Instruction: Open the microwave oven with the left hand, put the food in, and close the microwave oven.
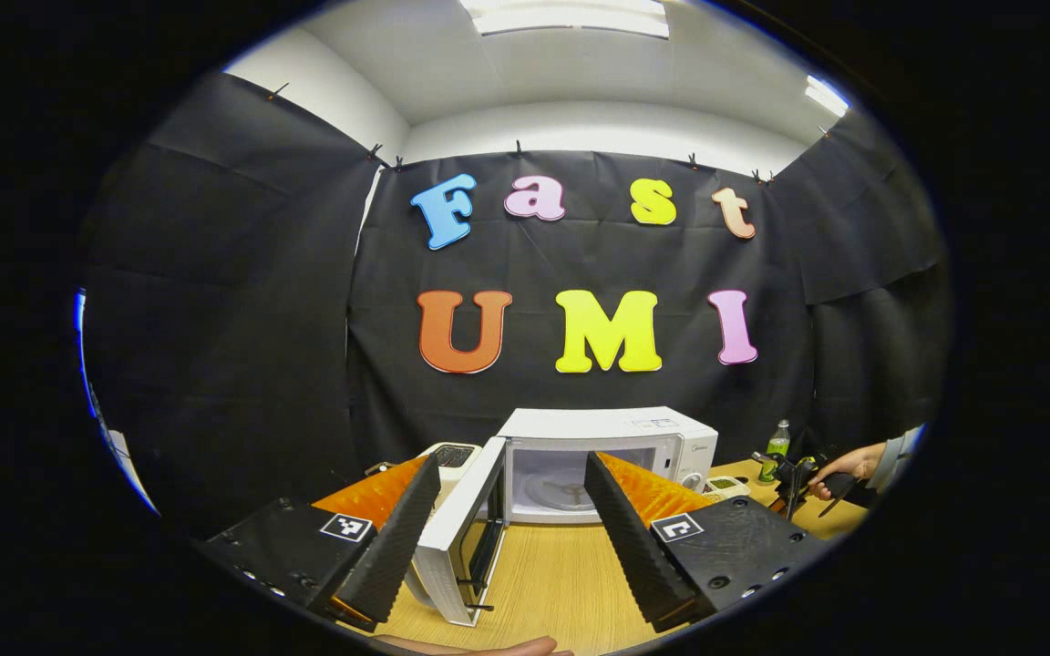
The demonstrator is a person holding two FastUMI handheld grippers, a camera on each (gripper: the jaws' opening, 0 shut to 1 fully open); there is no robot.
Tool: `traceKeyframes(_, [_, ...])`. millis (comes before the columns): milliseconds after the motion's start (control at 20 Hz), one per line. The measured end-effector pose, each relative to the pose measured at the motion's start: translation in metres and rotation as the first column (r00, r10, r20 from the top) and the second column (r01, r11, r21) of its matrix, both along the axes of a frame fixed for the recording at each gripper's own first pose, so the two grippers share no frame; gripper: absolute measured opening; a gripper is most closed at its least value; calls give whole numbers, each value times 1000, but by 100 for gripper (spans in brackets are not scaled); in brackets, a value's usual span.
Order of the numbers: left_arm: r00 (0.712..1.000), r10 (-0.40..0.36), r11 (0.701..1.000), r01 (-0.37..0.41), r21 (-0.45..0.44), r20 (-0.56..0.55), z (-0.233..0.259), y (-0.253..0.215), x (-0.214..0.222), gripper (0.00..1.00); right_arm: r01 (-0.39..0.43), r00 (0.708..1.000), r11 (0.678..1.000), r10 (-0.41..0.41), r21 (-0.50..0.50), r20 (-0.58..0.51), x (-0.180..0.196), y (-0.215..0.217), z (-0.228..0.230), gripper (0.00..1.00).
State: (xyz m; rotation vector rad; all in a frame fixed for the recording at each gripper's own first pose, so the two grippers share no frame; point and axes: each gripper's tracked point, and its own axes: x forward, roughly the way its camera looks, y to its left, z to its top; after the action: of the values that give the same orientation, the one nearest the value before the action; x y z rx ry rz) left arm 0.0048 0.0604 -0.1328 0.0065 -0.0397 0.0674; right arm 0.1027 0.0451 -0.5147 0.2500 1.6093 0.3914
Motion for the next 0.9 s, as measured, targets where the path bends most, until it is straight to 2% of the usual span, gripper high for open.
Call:
traceKeyframes(250, [1000, -14, 1000, 14, 11, 28, 11, -2, -10, 95, 104, 995, 990, -103, 91, -13, -17, -1, 16, 4])
traceKeyframes(400, [999, -12, 1000, 12, 5, 32, 9, -1, -14, 95, 140, 990, 982, -140, 125, -7, -30, 1, 33, 4])
traceKeyframes(500, [1000, 1, 1000, -1, -3, 17, 3, 5, -14, 95, 151, 988, 980, -152, 132, -5, -40, 6, 42, 0])
traceKeyframes(550, [1000, 8, 1000, -8, -7, 8, -1, 9, -15, 95, 151, 988, 979, -154, 137, 11, -42, 9, 48, 4])
traceKeyframes(650, [1000, 7, 1000, -7, -16, -9, -8, 13, -17, 95, 163, 986, 973, -168, 162, 19, -49, 21, 60, 0])
traceKeyframes(700, [1000, 6, 1000, -7, -15, -12, -10, 15, -18, 95, 173, 984, 969, -178, 174, 17, -51, 28, 64, 4])
traceKeyframes(900, [1000, 16, 1000, -16, -19, 7, -8, 31, -20, 95, 244, 967, 954, -252, 175, 23, -53, 59, 60, 4])
